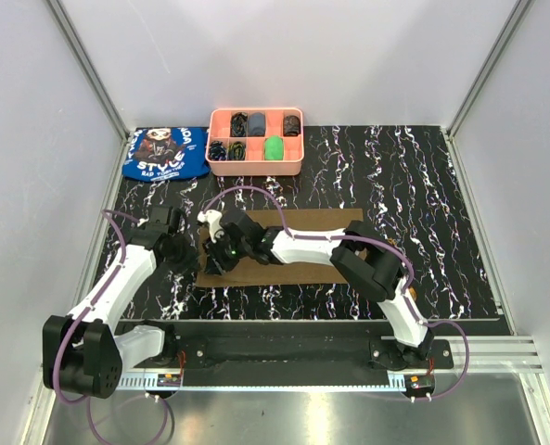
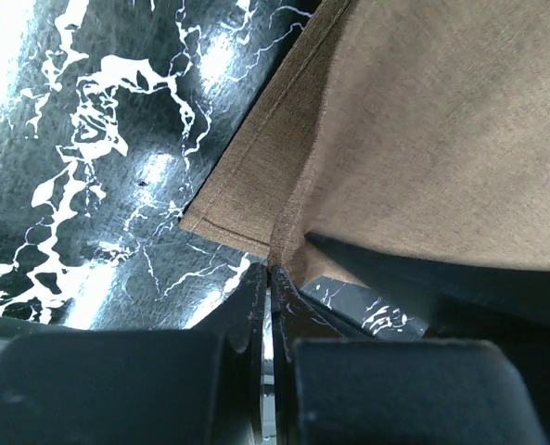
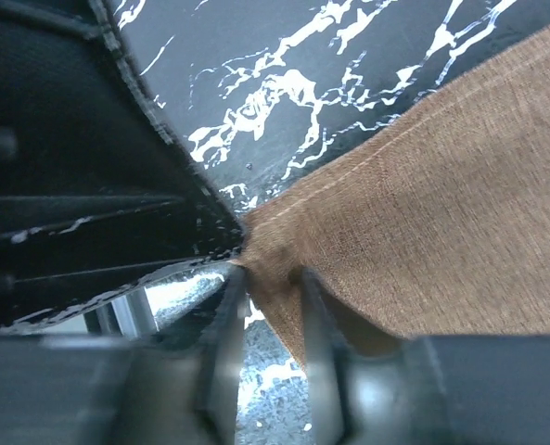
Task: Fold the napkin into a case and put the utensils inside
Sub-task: Fold and flatten the napkin at the center of the board.
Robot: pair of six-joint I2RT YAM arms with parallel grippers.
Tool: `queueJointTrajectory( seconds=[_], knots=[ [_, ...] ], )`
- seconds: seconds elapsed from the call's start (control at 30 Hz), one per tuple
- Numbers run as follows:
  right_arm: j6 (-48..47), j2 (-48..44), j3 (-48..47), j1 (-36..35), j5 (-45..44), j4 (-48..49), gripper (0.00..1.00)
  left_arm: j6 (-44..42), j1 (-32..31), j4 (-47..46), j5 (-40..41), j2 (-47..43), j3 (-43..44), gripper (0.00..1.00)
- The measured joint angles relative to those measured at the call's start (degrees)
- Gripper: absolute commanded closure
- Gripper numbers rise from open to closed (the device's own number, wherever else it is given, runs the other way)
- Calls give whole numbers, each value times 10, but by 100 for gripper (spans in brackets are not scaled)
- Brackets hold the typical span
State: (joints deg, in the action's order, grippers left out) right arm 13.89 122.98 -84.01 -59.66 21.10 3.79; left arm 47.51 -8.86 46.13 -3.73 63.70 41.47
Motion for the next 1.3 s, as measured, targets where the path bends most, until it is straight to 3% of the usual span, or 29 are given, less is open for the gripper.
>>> queueJointTrajectory(
  seconds=[0.07,0.1,0.13,0.23,0.27,0.37,0.43,0.57,0.7,0.8,1.03,1.3],
  knots=[
    [0,0,0,-3,0,1,84,0,0,-2,0,0,0,100],
    [-1,0,0,-3,1,1,95,1,1,-2,0,0,0,100],
    [0,0,0,-3,3,2,99,1,1,-2,0,0,0,100],
    [3,0,0,-3,9,7,100,1,4,-4,0,0,0,99],
    [3,0,0,-3,9,8,100,1,7,-4,0,0,0,84],
    [4,0,0,-3,6,11,100,-3,17,-3,-1,-2,1,55],
    [4,0,0,-3,4,11,100,-3,31,0,2,-13,1,53],
    [8,0,1,-1,-1,11,100,0,70,2,9,-55,1,58],
    [16,-1,12,2,-7,11,100,4,101,-12,7,-58,1,80],
    [20,-5,25,6,-7,10,100,5,119,-41,-6,0,2,88],
    [24,-23,30,18,0,9,100,1,126,-91,-36,144,45,95],
    [41,-1,-2,21,71,-2,100,-7,133,-119,-43,163,85,94]
  ],
)
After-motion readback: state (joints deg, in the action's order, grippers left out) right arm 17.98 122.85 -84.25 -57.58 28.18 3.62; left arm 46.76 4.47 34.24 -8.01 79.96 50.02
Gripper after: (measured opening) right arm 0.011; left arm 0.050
